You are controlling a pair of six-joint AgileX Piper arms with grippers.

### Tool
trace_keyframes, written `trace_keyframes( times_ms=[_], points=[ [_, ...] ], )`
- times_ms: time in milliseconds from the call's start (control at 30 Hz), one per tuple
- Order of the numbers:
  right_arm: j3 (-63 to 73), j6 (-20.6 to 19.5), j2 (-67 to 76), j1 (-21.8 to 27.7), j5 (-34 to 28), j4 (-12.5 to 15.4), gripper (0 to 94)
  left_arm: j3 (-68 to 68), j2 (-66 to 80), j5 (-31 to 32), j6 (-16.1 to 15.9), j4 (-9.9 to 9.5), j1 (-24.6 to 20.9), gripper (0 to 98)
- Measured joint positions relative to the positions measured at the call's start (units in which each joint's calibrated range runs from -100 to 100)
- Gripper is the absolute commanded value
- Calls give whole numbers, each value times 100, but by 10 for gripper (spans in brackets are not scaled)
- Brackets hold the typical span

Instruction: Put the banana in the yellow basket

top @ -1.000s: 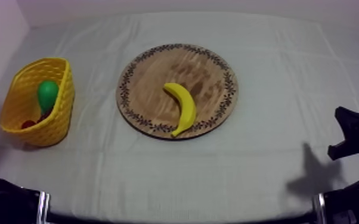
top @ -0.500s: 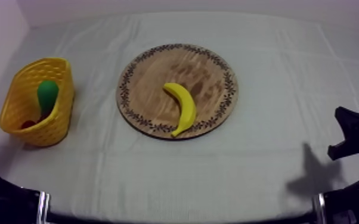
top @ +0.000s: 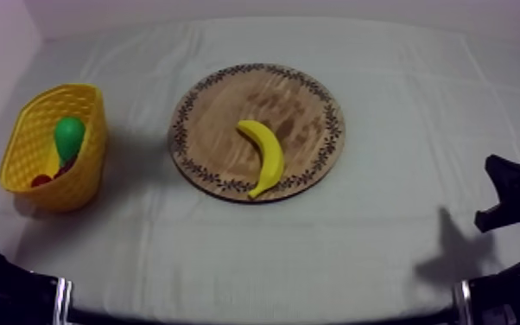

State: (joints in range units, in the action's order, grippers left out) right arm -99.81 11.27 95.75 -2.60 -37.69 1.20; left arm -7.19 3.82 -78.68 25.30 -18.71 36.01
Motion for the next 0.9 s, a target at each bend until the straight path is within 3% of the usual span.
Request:
trace_keyframes(
  times_ms=[500,733,900],
  points=[
    [0,-3,0,0,0,0,3,7,-1324,-144,631,-9,209,7],
    [0,-3,0,0,0,0,3,40,-1505,-136,657,65,249,490],
    [0,-3,0,0,0,0,3,46,-1556,-172,646,100,262,667]
  ],
)
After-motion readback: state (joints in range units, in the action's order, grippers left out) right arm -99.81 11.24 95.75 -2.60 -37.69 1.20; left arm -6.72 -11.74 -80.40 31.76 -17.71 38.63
